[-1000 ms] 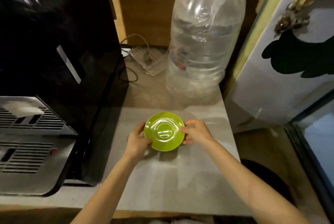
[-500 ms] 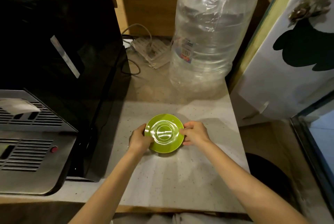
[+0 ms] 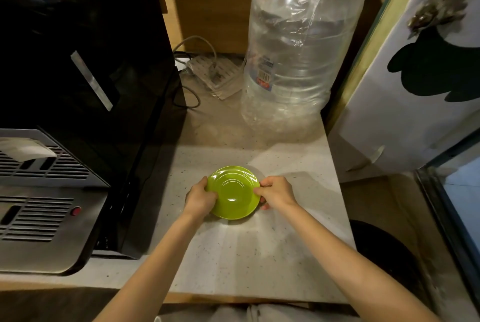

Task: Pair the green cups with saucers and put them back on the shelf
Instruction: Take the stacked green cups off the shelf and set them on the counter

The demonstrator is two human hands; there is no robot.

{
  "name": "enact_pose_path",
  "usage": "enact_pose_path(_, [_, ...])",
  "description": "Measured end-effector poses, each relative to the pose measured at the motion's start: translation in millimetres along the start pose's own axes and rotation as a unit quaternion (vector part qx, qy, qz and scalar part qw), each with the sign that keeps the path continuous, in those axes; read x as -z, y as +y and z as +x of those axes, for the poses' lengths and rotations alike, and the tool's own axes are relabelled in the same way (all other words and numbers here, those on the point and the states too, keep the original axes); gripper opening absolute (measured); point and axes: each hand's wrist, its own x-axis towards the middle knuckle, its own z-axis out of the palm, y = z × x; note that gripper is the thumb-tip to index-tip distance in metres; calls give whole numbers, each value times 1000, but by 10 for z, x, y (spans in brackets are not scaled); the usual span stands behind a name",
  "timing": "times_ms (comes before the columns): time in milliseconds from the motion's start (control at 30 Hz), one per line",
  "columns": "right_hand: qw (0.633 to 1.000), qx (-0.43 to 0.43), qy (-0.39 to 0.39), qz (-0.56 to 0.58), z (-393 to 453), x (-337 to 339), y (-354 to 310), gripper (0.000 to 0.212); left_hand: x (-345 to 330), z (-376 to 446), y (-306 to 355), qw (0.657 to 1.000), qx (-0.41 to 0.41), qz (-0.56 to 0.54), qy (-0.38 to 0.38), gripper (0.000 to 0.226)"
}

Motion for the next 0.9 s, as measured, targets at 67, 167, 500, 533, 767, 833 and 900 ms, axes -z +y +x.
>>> enact_pose_path(67, [1000,4,-14,-12,-10,26,-15,19,10,-7,28,1000,5,-4,1,61])
enact_pose_path(167, [999,3,-42,-33,-31,112,-106,21,65,-3,176,999,2,43,-5,59])
enact_pose_path(500, [988,156,0,19,-397,1044,-1405,31,596,-471,1841,982,-165,66,-70,43])
enact_pose_path(533, [982,183,13,31,-478,1165,-1559,30,656,-577,2032,977,-187,60,-86,37])
enact_pose_path(767, [925,355,78,109,-1093,1934,-2552,34,1120,-1383,3144,905,-411,-8,-108,10])
enact_pose_path(833, [903,405,107,90,-1231,2118,-2756,37,1197,-1566,3410,880,-468,0,-85,21])
enact_pose_path(900, [881,449,131,74,-1342,2291,-2947,39,1253,-1720,3648,857,-511,1,-59,37])
